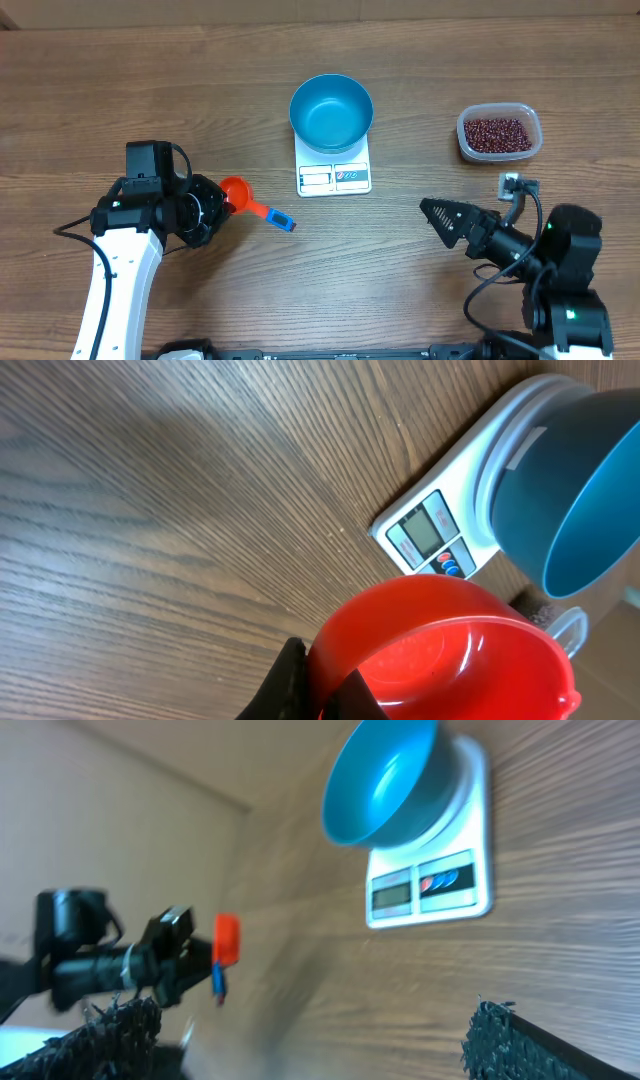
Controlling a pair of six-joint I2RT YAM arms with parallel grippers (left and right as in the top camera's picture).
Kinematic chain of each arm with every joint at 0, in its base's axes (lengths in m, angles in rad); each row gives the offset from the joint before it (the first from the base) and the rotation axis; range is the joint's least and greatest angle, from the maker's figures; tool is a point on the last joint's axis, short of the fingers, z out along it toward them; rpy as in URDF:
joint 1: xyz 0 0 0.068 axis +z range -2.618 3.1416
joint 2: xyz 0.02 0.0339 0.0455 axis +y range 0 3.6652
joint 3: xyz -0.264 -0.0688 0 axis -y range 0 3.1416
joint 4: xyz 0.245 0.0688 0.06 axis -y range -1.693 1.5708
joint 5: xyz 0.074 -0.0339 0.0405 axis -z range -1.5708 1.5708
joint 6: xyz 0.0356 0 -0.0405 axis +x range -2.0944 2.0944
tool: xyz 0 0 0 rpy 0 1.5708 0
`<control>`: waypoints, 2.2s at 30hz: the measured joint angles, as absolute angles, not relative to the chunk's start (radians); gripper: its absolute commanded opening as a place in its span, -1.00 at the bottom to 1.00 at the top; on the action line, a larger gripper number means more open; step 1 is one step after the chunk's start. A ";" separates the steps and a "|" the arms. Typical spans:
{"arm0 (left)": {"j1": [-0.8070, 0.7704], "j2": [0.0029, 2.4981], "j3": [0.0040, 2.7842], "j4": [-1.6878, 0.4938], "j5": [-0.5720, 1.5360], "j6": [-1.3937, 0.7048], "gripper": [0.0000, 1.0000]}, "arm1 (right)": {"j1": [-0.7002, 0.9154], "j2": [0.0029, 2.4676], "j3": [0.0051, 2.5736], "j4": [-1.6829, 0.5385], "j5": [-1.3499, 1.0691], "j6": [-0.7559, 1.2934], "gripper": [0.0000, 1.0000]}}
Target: Scoop item into bowl and weigh 150g on scale
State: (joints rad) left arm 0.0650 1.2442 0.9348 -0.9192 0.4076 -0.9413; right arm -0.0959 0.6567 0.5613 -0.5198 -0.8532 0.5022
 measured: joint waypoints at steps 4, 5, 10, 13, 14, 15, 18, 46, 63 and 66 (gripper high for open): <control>0.042 1.244 0.935 -0.919 0.423 -0.978 -0.92 | -0.062 0.717 0.561 -0.516 -0.940 0.489 1.00; 0.037 1.244 0.935 -0.919 0.424 -0.986 -0.92 | -0.035 0.729 0.561 -0.510 -0.954 0.489 1.00; 0.001 1.244 0.935 -0.917 0.432 -1.014 -0.92 | 0.064 0.772 0.561 -0.439 -0.972 0.523 1.00; -0.008 1.244 0.935 -0.917 0.434 -1.019 -0.92 | 0.128 0.809 0.561 -0.369 -0.960 0.591 1.00; -0.009 1.244 0.935 -0.917 0.434 -1.019 -0.92 | 0.154 0.828 0.561 -0.342 -0.953 0.621 1.00; -0.010 1.244 0.935 -0.916 0.434 -1.019 -0.92 | 0.176 0.846 0.561 -0.323 -0.945 0.646 1.00; -0.010 1.244 0.935 -0.917 0.434 -1.020 -0.92 | 0.242 0.909 0.562 -0.260 -0.925 0.717 1.00; -0.010 1.244 0.935 -0.920 0.434 -1.020 -0.92 | 0.630 1.152 0.562 0.007 -0.629 0.851 1.00; -0.010 1.244 0.935 -0.929 0.434 -1.055 -0.92 | 0.708 1.212 0.562 0.211 -0.445 1.038 0.62; -0.010 1.244 0.935 -0.945 0.434 -1.102 -0.92 | 0.707 1.212 0.562 0.233 -0.417 1.046 0.57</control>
